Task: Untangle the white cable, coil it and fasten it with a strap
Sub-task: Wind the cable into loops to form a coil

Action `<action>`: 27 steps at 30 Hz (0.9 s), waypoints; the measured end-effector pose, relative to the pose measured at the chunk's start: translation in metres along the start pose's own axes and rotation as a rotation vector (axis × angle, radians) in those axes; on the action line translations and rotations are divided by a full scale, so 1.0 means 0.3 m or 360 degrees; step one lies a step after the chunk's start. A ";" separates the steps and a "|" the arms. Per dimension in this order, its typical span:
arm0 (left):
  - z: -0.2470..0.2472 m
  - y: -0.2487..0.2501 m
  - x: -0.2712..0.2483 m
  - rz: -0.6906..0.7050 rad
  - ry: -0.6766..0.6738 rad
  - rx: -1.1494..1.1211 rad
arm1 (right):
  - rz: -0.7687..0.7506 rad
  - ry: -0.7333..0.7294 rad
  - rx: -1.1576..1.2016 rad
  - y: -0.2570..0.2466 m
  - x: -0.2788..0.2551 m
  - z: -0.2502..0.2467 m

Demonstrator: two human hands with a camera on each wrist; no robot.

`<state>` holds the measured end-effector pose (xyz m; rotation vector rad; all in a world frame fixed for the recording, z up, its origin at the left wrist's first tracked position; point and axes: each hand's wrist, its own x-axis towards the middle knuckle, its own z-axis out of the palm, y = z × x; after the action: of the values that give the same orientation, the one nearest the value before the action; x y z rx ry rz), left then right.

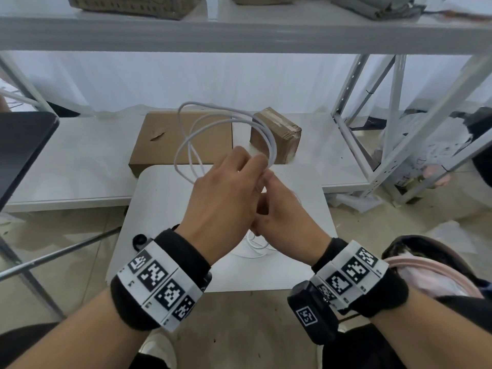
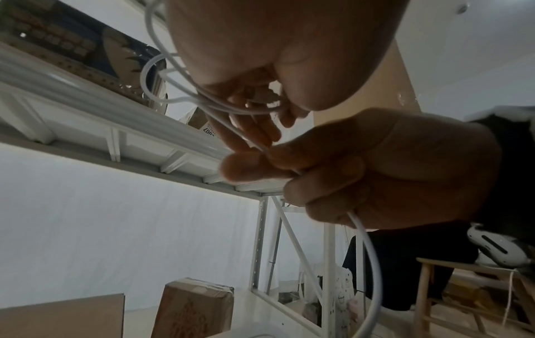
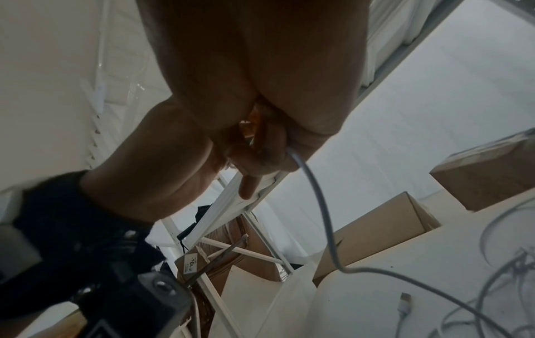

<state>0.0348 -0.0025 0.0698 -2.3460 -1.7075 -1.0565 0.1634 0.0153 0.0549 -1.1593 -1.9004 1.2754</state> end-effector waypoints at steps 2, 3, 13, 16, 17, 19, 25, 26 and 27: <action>-0.001 -0.001 0.000 -0.0021 -0.0042 0.0129 | -0.0009 -0.0028 0.0089 0.002 0.001 -0.001; 0.000 -0.004 -0.001 -0.0034 -0.0090 0.0180 | -0.0018 -0.0036 0.0141 0.003 0.002 -0.004; -0.015 -0.011 -0.002 -0.0160 -0.0415 0.0270 | -0.0064 -0.0066 0.0411 -0.011 0.014 -0.097; -0.017 -0.020 0.004 -0.0171 -0.0303 0.0192 | -0.0052 0.0048 0.0499 -0.001 0.016 -0.124; -0.018 -0.020 0.003 -0.0177 -0.0282 0.0089 | -0.0058 0.0078 0.0494 0.004 0.018 -0.130; -0.020 -0.016 -0.003 -0.0200 -0.0280 -0.0204 | -0.0092 0.0121 0.0403 0.020 0.025 -0.136; -0.071 0.014 0.018 -0.0493 -0.0472 -0.1366 | -0.0210 0.0195 0.0001 0.054 0.043 -0.155; -0.078 0.012 0.021 -0.0568 -0.0520 -0.1497 | -0.0218 0.0129 0.0045 0.052 0.044 -0.156; -0.082 0.008 0.024 -0.0658 -0.0551 -0.1629 | -0.0219 0.0068 0.0132 0.049 0.047 -0.157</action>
<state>0.0257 -0.0079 0.0933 -2.8943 -2.1834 -2.1084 0.2003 0.0506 0.0591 -0.9881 -1.8449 1.2325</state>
